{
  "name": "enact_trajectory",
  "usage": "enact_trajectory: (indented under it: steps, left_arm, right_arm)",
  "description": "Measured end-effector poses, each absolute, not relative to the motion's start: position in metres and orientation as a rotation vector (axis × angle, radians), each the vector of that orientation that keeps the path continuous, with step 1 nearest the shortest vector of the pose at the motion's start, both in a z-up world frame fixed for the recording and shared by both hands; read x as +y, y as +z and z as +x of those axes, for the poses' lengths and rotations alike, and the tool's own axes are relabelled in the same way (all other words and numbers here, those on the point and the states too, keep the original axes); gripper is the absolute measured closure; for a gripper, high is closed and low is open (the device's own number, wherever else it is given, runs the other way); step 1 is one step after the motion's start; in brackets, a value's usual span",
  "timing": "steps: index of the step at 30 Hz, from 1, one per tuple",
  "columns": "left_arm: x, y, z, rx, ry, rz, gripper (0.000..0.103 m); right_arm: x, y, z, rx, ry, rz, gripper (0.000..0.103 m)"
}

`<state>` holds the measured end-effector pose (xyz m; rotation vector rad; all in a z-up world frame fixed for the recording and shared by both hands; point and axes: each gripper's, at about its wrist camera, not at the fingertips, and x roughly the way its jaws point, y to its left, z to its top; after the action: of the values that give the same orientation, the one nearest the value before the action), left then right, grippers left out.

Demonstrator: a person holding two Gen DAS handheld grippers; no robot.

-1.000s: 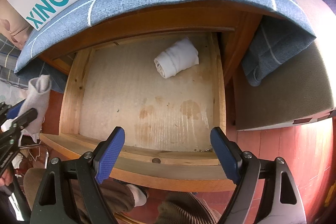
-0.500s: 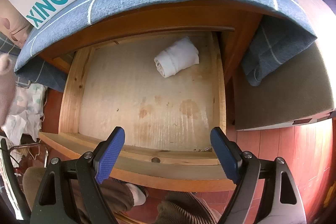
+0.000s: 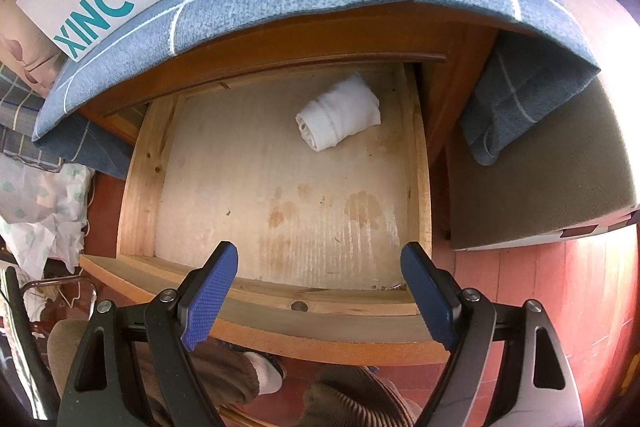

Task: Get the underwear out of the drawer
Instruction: 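Lift the grey sock out of the drawer with the left gripper toward the box, then lower the grey sock into the white box and open the left gripper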

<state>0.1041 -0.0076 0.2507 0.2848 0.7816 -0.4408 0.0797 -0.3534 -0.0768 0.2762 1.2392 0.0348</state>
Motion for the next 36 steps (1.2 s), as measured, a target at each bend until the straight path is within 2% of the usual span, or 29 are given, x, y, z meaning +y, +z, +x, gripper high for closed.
enact_trajectory:
  steps: [5,10,17,27,36]
  left_arm:
    - [-0.024,0.277,0.132,0.739,-0.454,0.260,0.079]
    - [-0.051,0.274,0.161,0.739,-0.444,0.290,0.079]
    - [-0.089,0.238,0.193,0.792,-0.446,0.343,0.079]
    - [-0.104,0.177,0.238,0.923,-0.379,0.338,0.079]
    - [-0.108,0.160,0.248,0.946,-0.336,0.351,0.077]
  right_arm:
    - [-0.354,-0.076,0.080,1.237,0.036,0.277,0.022]
    - [-0.356,-0.076,0.079,1.232,0.036,0.288,0.022]
    - [-0.358,-0.076,0.079,1.230,0.042,0.294,0.022]
    - [-0.357,-0.076,0.078,1.223,0.057,0.303,0.022]
    - [-0.357,-0.076,0.078,1.224,0.063,0.309,0.022]
